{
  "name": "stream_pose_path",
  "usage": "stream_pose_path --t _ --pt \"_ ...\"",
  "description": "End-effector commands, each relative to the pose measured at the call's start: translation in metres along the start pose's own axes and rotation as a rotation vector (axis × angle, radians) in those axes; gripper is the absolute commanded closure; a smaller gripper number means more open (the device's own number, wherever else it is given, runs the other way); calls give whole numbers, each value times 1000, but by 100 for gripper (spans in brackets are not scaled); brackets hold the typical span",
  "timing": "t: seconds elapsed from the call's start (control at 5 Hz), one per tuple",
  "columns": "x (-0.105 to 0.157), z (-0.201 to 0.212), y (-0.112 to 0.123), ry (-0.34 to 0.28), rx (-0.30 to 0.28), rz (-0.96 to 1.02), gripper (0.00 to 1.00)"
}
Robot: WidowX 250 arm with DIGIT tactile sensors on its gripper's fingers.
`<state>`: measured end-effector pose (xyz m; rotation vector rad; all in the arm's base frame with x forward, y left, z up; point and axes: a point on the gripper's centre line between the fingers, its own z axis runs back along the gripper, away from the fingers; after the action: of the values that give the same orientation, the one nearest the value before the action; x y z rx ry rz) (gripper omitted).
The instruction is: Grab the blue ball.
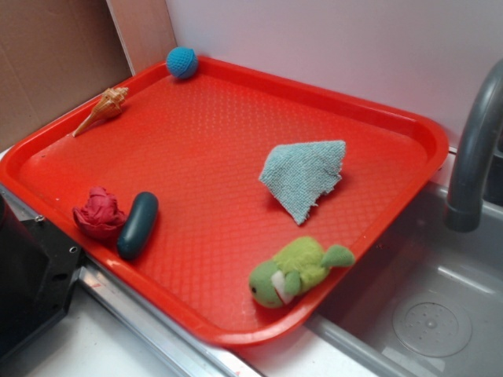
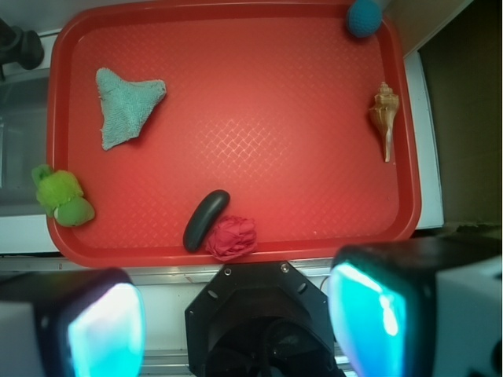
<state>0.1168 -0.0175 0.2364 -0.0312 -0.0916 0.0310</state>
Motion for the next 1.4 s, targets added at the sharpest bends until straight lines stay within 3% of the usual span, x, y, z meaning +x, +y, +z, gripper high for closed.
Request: stream_pose_path --t 0.0,0.2,0.4,0.6,0.8,1.0,1.2 --pt "0 0 0 0 0 0 0" --pt "43 -50 40 43 50 120 0" --pt "76 -75 66 -34 87 293 0" --pt "90 -90 88 -184 186 429 0" --pt "107 -108 106 -273 245 501 0" --pt "120 -118 125 -303 276 533 0" --pt "134 -122 136 -323 361 490 0"
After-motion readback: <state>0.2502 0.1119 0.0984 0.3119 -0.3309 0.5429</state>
